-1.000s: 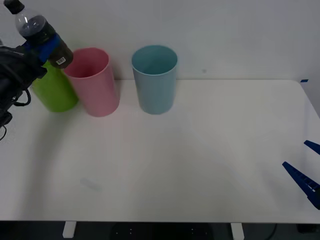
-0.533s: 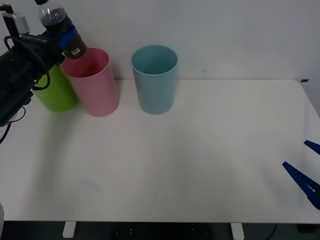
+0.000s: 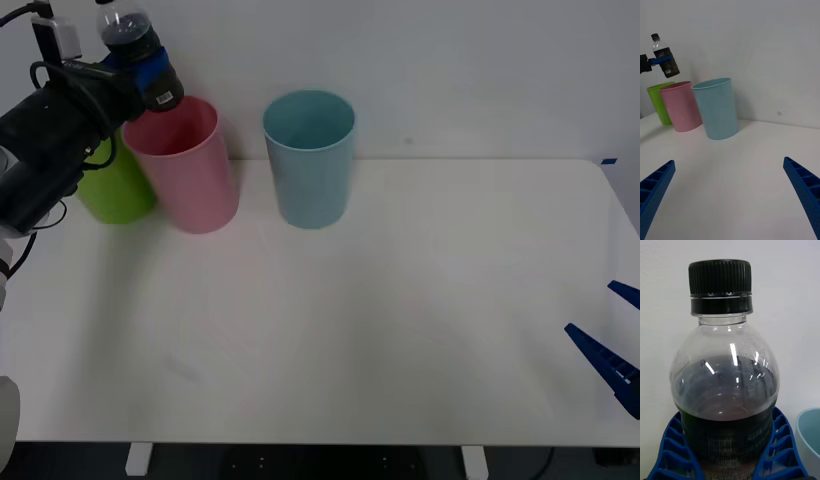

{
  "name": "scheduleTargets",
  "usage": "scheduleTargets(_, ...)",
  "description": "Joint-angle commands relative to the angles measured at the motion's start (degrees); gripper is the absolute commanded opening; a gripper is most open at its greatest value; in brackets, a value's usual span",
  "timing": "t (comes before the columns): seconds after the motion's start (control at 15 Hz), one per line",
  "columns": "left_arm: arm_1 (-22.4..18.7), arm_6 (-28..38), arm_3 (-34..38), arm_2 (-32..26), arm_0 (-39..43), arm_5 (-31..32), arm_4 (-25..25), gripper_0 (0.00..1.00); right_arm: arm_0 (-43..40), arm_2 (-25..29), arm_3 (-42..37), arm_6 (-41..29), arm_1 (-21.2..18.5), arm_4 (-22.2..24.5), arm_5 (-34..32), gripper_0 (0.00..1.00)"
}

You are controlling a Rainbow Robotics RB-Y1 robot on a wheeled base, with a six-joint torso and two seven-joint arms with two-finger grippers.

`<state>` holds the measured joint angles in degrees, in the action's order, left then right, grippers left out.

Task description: Grasp the object on the table and drop it into the matching bin: aluminum can to the light blue bin, PET bottle to the pink bin.

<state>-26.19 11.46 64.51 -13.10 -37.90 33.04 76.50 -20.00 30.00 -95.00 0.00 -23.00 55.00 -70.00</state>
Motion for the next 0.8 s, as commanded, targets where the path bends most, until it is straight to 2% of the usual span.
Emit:
scheduleTargets(0.07,0.0,-0.3,0.0,0.0,0.0,0.0,-0.8,0.96,0.0,0.0,0.0,0.0,0.0,0.0,0.0,1.00)
scheduleTargets(0.13,0.0,-0.4,0.0,0.0,0.0,-0.1,-1.0,1.00,0.0,0.0,0.0,0.0,0.0,0.0,0.0,1.00)
scheduleTargets(0.6,-0.1,-0.8,0.2,-0.1,1.0,1.1,-4.2,1.00,0.0,0.0,0.0,0.0,0.0,0.0,0.0,1.00)
scheduleTargets(0.8,-0.1,-1.3,5.2,-0.1,5.4,1.2,-7.8,1.00,0.0,0.0,0.0,0.0,0.0,0.0,0.0,1.00)
